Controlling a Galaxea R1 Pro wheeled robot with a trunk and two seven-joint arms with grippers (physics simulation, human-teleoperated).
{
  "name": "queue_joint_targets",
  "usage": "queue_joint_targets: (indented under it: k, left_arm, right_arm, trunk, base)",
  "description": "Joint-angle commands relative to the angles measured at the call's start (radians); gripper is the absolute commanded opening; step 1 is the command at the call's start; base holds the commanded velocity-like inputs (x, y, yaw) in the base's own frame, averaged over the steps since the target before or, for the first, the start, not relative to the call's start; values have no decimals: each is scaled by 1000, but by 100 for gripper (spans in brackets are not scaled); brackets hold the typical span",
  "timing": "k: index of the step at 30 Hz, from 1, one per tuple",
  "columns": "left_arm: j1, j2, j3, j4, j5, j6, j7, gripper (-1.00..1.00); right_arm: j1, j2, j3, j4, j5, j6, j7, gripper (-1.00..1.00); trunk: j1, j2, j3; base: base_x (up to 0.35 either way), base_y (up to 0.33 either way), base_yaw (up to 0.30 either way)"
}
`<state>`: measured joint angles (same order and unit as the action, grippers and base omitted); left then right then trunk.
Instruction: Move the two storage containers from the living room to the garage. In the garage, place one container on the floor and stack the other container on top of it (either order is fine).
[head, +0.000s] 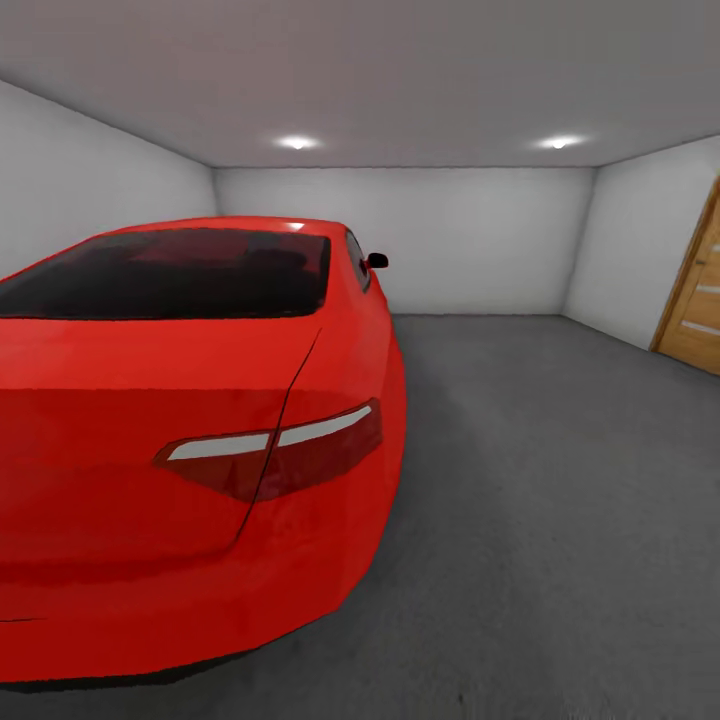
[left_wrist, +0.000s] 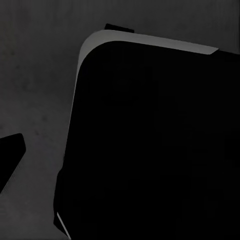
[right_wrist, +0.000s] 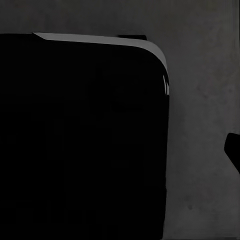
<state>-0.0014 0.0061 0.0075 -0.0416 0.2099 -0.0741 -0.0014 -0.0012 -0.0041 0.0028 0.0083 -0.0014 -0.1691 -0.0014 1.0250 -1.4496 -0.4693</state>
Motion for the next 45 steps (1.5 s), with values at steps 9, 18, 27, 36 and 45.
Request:
queue_joint_targets:
  k: [9,18,27,36,45]
  left_arm:
    - [0,0,0,0,6,-3,0,100]
    - [0,0,0,0,7,-1,1,100]
    - [0,0,0,0,8,-1,1,100]
    - [0,0,0,0,8,-1,1,100]
    - [0,0,-1,0,6,-3,0,100]
  right_arm:
    - [0,1,0,1,0,-4,0,100]
    - [0,0,0,1,0,-4,0,100]
    - [0,0,0,1,0,-4,0,100]
    - [0,0,0,1,0,-4,0,100]
    - [0,1,0,1,3,-4,0,100]
  trunk:
    - [0,0,-1]
    - [0,0,-1]
    - [0,0,-1]
    - [0,0,-1]
    - [0,0,-1]
  base:
    - [0,0,-295]
    - [0,0,-295]
    - [0,0,-295]
    - [0,0,-295]
    - [0,0,-295]
